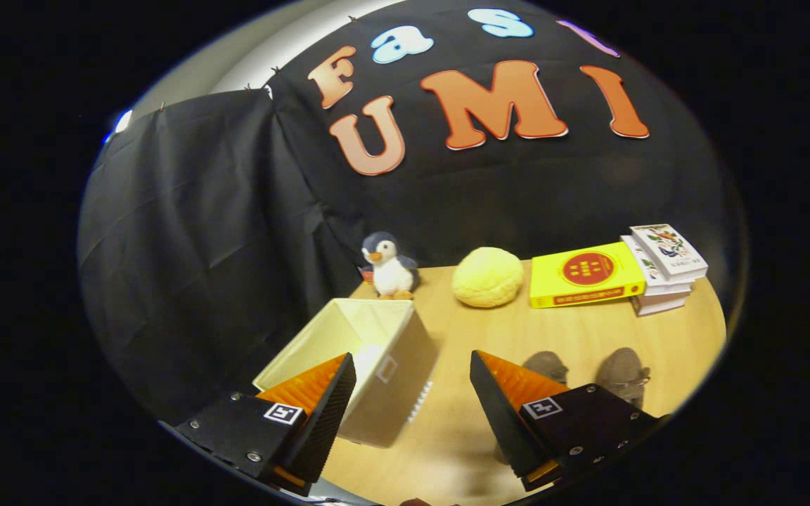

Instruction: Open the storage box then place both shoes into the box .Put the left shoe in first, then the right shoe, with the right side of both shoes facing outward in a uniform manner.

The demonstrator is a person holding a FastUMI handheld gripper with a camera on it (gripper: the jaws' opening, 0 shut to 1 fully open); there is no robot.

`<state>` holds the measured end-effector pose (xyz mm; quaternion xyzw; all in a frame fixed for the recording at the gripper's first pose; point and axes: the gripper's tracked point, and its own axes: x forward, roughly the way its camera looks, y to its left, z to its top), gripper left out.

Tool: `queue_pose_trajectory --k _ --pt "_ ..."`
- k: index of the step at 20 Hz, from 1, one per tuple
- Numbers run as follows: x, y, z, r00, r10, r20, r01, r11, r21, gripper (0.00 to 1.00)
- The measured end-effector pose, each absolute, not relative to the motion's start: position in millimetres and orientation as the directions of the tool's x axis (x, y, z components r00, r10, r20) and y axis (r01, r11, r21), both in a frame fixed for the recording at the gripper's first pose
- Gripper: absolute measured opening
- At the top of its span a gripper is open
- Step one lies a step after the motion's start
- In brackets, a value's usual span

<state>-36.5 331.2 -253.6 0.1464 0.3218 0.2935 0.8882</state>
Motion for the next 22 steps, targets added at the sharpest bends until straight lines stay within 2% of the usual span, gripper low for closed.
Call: queue_pose_trajectory --k 6,14,22 --pt "-34 276 -317 0.618 0.487 -0.617 -0.326 0.873 0.362 0.98" --pt "-37 248 -401 0.519 0.390 -0.761 -0.282 0.918 0.279 0.96" --pt "-22 264 -452 0.404 0.360 -0.841 -0.281 0.924 0.260 0.75"
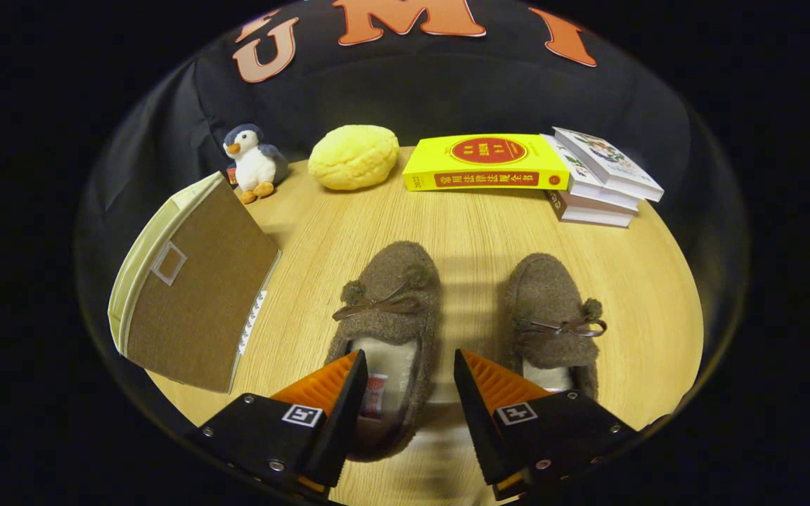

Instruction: Open the storage box then place both shoes into the box .Put the left shoe in first, then the right shoe, with the right side of both shoes facing outward in a uniform manner.

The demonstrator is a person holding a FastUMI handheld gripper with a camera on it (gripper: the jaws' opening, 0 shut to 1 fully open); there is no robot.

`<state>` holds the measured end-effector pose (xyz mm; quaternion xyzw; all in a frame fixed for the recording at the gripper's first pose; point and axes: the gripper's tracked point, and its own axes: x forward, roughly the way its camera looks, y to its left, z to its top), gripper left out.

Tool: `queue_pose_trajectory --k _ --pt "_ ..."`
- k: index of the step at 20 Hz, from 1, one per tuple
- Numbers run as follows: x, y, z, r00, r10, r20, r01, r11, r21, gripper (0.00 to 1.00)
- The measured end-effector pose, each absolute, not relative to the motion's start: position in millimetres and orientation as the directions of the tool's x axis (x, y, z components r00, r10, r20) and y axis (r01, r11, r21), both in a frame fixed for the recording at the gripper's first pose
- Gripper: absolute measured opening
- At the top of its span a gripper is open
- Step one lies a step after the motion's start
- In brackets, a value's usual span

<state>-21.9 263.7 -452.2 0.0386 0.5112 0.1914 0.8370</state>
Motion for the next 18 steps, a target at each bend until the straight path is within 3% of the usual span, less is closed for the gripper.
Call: queue_pose_trajectory --k 6,9,11,13,18 --pt "-8 266 -481 0.361 0.330 -0.872 -0.228 0.938 0.260 0.51" --pt "-5 268 -484 0.346 0.335 -0.876 -0.183 0.940 0.287 0.25" --pt "-6 269 -478 0.340 0.357 -0.870 -0.161 0.933 0.320 0.14" --pt "-2 278 -461 0.354 0.416 -0.838 -0.136 0.909 0.394 0.07" --pt "-3 291 -415 0.387 0.457 -0.801 -0.119 0.886 0.448 0.05"
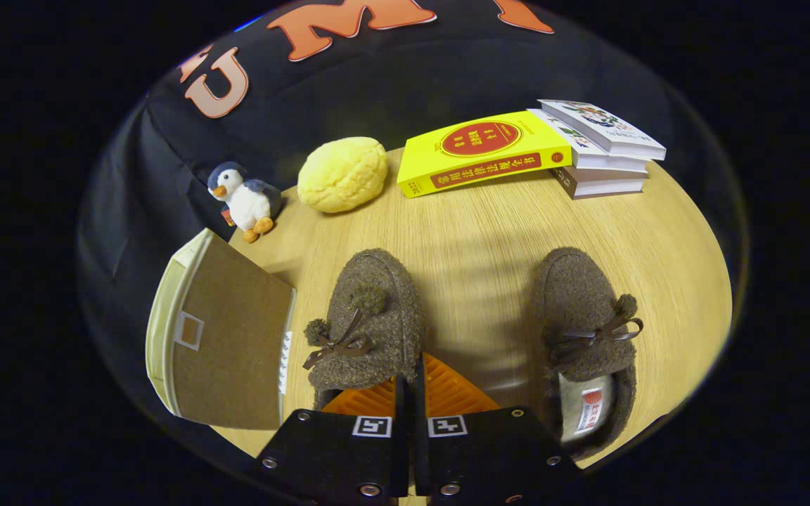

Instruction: Open the storage box then place both shoes into the box .Put the left shoe in first, then the right shoe, with the right side of both shoes facing outward in a uniform manner.

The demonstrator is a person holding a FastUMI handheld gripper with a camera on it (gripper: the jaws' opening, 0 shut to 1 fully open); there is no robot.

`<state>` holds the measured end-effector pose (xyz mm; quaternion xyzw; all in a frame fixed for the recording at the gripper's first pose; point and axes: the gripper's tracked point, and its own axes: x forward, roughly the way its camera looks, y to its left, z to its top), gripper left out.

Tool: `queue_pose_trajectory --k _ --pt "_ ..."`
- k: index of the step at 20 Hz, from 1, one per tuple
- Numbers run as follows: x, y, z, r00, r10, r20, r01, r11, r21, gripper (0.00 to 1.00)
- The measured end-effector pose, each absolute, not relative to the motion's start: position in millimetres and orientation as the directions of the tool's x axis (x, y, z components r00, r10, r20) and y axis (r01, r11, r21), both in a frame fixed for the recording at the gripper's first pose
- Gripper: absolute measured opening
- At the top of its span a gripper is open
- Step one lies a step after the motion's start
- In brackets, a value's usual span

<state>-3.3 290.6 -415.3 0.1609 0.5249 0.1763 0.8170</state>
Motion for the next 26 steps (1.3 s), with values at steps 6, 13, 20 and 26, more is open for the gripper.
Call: queue_pose_trajectory --k 6,13,20,26 --pt "2 321 -331 0.445 0.499 -0.744 -0.175 0.863 0.474 0.04" --pt "-4 390 -264 0.439 0.566 -0.698 -0.246 0.822 0.513 0.04" --pt "-17 463 -241 0.404 0.605 -0.687 -0.311 0.797 0.519 0.04" --pt "-31 514 -256 0.361 0.592 -0.721 -0.307 0.805 0.508 0.04"
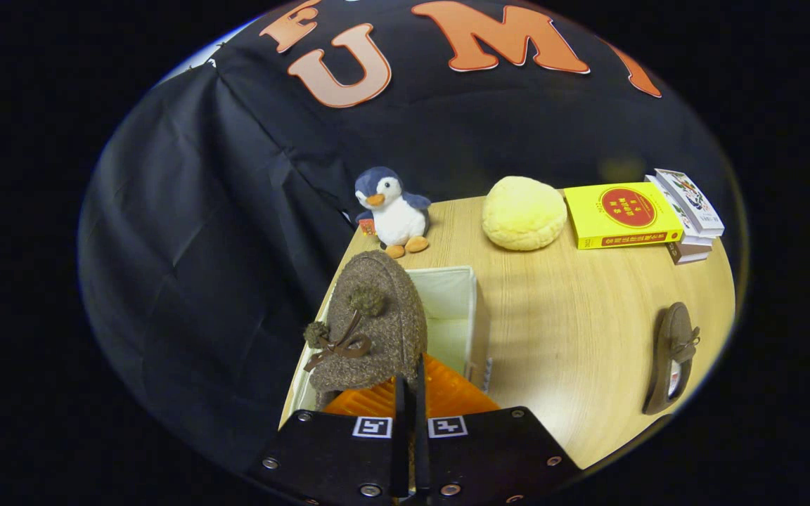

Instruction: Open the storage box then place both shoes into the box .Put the left shoe in first, then the right shoe, with the right side of both shoes facing outward in a uniform manner.

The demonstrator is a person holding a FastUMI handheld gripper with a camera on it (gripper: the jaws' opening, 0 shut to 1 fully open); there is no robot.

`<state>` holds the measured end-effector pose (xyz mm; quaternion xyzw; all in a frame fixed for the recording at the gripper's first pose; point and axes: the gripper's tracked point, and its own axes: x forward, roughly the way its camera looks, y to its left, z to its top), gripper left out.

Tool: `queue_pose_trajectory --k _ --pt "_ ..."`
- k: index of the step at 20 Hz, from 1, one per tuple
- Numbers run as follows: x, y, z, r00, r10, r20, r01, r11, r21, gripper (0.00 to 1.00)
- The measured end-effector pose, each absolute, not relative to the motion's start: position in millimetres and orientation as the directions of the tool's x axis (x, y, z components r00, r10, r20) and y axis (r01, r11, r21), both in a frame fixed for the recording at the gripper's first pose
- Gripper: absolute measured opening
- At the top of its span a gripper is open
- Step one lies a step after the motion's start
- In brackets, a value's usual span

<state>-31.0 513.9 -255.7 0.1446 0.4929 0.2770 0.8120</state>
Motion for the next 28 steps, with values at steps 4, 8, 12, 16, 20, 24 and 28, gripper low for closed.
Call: queue_pose_trajectory --k 4,8,12,16,20,24,28 --pt "-36 537 -274 0.338 0.563 -0.755 -0.282 0.825 0.489 0.04" --pt "-39 555 -301 0.299 0.518 -0.802 -0.267 0.852 0.451 0.04" --pt "-50 569 -326 0.227 0.485 -0.845 -0.253 0.867 0.430 0.04" --pt "-64 594 -324 0.167 0.547 -0.820 -0.294 0.822 0.488 0.14" --pt "-64 602 -301 0.164 0.624 -0.764 -0.353 0.761 0.545 0.35" --pt "-59 580 -274 0.197 0.678 -0.708 -0.406 0.714 0.571 0.48" --pt "-40 527 -251 0.304 0.692 -0.655 -0.456 0.709 0.538 0.71"
